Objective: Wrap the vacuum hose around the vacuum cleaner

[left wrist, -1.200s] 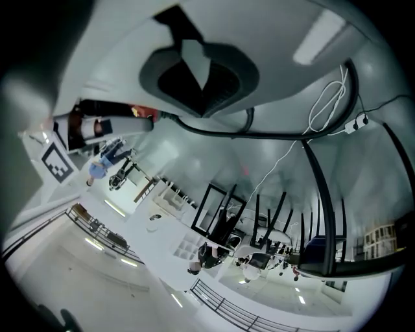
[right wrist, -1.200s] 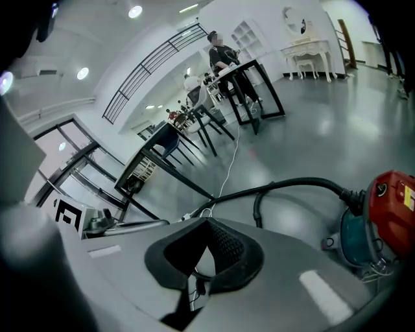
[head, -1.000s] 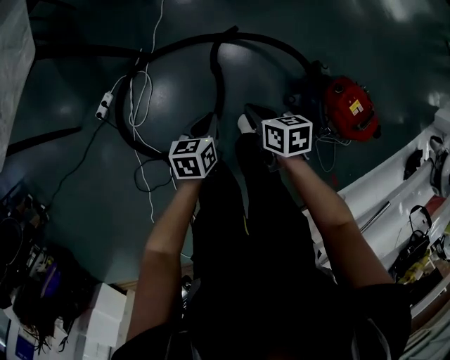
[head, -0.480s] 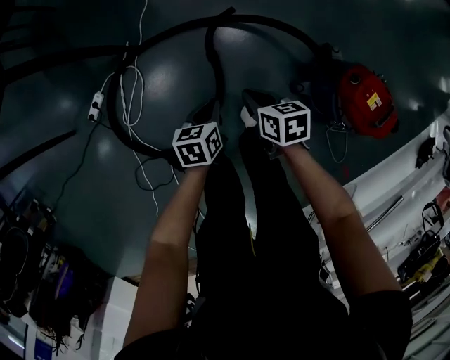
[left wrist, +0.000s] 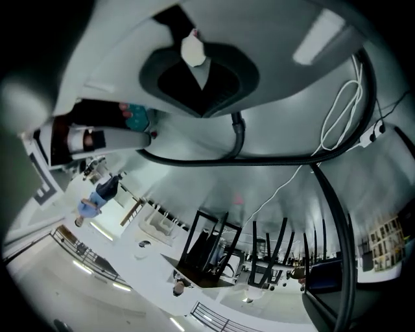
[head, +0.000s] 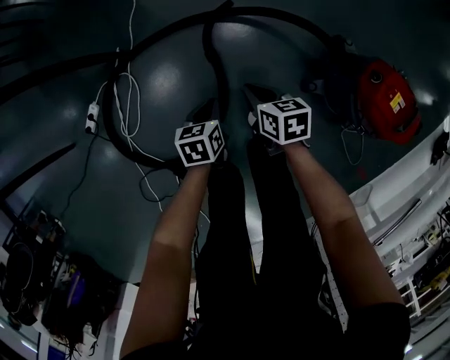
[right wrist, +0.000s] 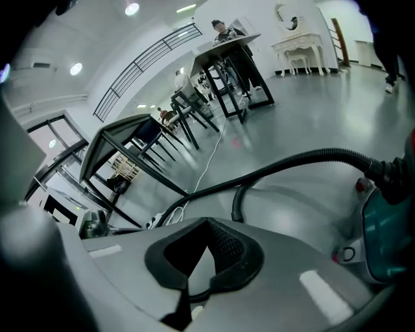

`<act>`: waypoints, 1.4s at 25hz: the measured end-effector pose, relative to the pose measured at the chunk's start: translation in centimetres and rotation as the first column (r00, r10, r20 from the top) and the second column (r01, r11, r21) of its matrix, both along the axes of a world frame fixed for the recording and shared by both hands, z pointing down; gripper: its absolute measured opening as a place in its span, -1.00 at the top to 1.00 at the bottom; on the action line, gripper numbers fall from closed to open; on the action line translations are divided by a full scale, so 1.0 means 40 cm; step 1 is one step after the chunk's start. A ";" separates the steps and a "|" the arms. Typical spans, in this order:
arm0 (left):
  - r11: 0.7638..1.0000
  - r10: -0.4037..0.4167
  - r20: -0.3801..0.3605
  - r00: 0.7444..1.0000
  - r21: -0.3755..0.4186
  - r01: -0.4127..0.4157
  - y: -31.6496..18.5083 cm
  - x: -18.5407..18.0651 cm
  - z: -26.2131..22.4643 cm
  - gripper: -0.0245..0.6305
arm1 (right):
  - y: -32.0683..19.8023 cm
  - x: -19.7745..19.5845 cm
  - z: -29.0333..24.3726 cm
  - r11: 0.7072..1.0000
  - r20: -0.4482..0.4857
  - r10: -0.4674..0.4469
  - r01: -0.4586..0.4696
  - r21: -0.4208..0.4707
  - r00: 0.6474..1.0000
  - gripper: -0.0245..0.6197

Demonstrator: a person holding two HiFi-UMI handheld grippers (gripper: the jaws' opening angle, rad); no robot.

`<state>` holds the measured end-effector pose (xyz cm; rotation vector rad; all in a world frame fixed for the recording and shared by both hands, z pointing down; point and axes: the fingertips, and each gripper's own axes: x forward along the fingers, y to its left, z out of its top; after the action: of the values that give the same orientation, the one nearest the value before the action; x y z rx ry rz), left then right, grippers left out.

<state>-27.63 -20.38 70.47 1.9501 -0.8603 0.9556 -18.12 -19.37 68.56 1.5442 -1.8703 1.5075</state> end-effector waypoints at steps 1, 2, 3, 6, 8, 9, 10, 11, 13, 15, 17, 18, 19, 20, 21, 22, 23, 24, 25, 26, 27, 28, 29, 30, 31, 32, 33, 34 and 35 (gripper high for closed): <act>1.000 -0.005 0.011 1.000 0.002 0.005 0.000 -0.005 0.029 0.90 | -0.004 -0.001 0.025 1.000 0.001 0.011 -0.011 0.001 1.000 0.94; 1.000 -0.018 0.019 1.000 0.000 0.018 0.002 -0.011 0.058 0.90 | -0.006 -0.004 0.051 1.000 0.003 0.018 -0.018 0.002 1.000 0.94; 0.999 -0.037 0.023 0.999 -0.006 0.038 0.005 -0.015 0.088 0.90 | -0.006 -0.007 0.077 1.000 0.003 0.019 -0.019 0.002 1.000 0.94; 0.997 -0.068 0.029 0.997 -0.026 0.068 0.024 -0.021 0.178 0.90 | 0.005 -0.018 0.152 1.000 -0.005 -0.004 0.004 0.009 1.000 0.94; 0.999 -0.049 0.035 0.998 -0.023 0.049 0.029 -0.018 0.233 0.90 | 0.009 -0.022 0.199 1.000 -0.015 -0.023 0.023 0.019 1.000 0.94; 0.999 -0.037 0.038 0.999 -0.020 0.038 0.027 -0.015 0.258 0.90 | 0.009 -0.022 0.222 0.999 -0.020 -0.030 0.030 0.023 0.999 0.94; 0.999 -0.027 0.041 0.999 -0.017 0.028 0.025 -0.014 0.283 0.90 | 0.008 -0.022 0.244 0.999 -0.025 -0.034 0.035 0.026 0.999 0.94; 1.000 -0.020 0.048 0.999 -0.015 0.021 0.022 -0.014 0.307 0.90 | 0.007 -0.023 0.264 0.999 -0.028 -0.036 0.037 0.029 0.999 0.94; 1.000 -0.015 0.065 0.998 -0.007 0.015 0.015 -0.020 0.354 0.90 | 0.005 -0.026 0.304 0.999 -0.025 -0.032 0.033 0.038 0.999 0.94; 1.000 -0.023 0.077 0.997 0.003 0.022 0.007 -0.024 0.402 0.90 | 0.001 -0.026 0.346 0.999 -0.014 -0.017 0.018 0.046 1.000 0.94; 0.999 -0.033 0.083 0.996 0.011 0.032 0.000 -0.022 0.448 0.90 | -0.002 -0.023 0.390 0.999 -0.011 -0.006 0.007 0.047 1.000 0.94; 0.999 -0.037 0.086 0.996 0.015 0.036 -0.004 -0.021 0.470 0.90 | -0.003 -0.023 0.411 0.999 -0.017 -0.008 0.009 0.047 1.000 0.94; 0.999 -0.042 0.089 0.995 0.018 0.040 -0.009 -0.021 0.490 0.90 | -0.005 -0.023 0.430 0.999 -0.024 -0.014 0.016 0.048 1.000 0.94; 0.999 -0.047 0.094 0.994 0.019 0.045 -0.013 -0.021 0.509 0.90 | -0.006 -0.025 0.448 0.998 -0.030 -0.022 0.023 0.051 0.999 0.94; 0.999 -0.052 0.101 0.994 0.018 0.050 -0.017 -0.023 0.528 0.90 | -0.006 -0.027 0.465 0.998 -0.032 -0.028 0.030 0.054 0.999 0.94; 0.998 -0.055 0.109 0.993 0.015 0.053 -0.018 -0.026 0.547 0.90 | -0.005 -0.030 0.481 0.998 -0.030 -0.032 0.034 0.058 0.999 0.94; 0.999 -0.054 0.116 0.992 0.011 0.053 -0.018 -0.027 0.566 0.90 | -0.004 -0.032 0.497 0.997 -0.028 -0.034 0.036 0.062 0.999 0.94; 0.999 -0.048 0.119 0.992 0.007 0.048 -0.019 -0.026 0.585 0.90 | -0.005 -0.033 0.514 0.997 -0.027 -0.035 0.037 0.067 0.999 0.94; 0.999 -0.041 0.119 0.992 0.006 0.040 -0.022 -0.023 0.604 0.90 | -0.006 -0.034 0.533 0.997 -0.029 -0.036 0.038 0.070 0.999 0.94; 0.999 -0.035 0.118 0.992 0.008 0.034 -0.025 -0.021 0.622 0.90 | -0.008 -0.036 0.552 0.997 -0.033 -0.038 0.040 0.072 0.999 0.94; 0.999 -0.033 0.117 0.993 0.010 0.032 -0.028 -0.020 0.639 0.90 | -0.009 -0.038 0.571 0.996 -0.037 -0.040 0.043 0.072 0.999 0.94; 0.999 -0.036 0.116 0.993 0.011 0.035 -0.031 -0.018 0.655 0.90 | -0.009 -0.040 0.589 0.997 -0.040 -0.042 0.045 0.070 0.998 0.94; 0.999 -0.042 0.116 0.992 0.011 0.041 -0.033 -0.017 0.671 0.90 | -0.009 -0.040 0.605 0.997 -0.043 -0.042 0.044 0.067 0.998 0.94; 0.999 -0.046 0.116 0.992 0.011 0.045 -0.035 -0.014 0.687 0.89 | -0.010 -0.039 0.620 0.997 -0.044 -0.039 0.042 0.064 0.998 0.94; 0.999 -0.045 0.118 0.992 0.012 0.044 -0.038 -0.010 0.703 0.88 | -0.013 -0.037 0.633 0.997 -0.044 -0.036 0.038 0.062 0.998 0.94; 0.999 -0.041 0.118 0.992 0.013 0.040 -0.042 -0.005 0.717 0.85 | -0.017 -0.035 0.644 0.997 -0.043 -0.032 0.035 0.062 0.999 0.94; 0.999 -0.038 0.116 0.993 0.013 0.037 -0.047 0.000 0.730 0.75 | -0.022 -0.034 0.653 0.997 -0.041 -0.029 0.032 0.065 0.999 0.94; 0.999 -0.038 0.112 0.993 0.013 0.037 -0.052 0.004 0.742 0.71 | -0.028 -0.032 0.660 0.997 -0.039 -0.028 0.030 0.068 0.999 0.94; 0.999 -0.040 0.108 0.993 0.012 0.039 -0.057 0.008 0.753 0.67 | -0.033 -0.029 0.666 0.997 -0.040 -0.028 0.031 0.072 0.999 0.94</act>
<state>-27.30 -22.65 100.61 1.8959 -0.9630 1.0429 -19.30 -20.70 95.19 1.5584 -1.9371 1.4013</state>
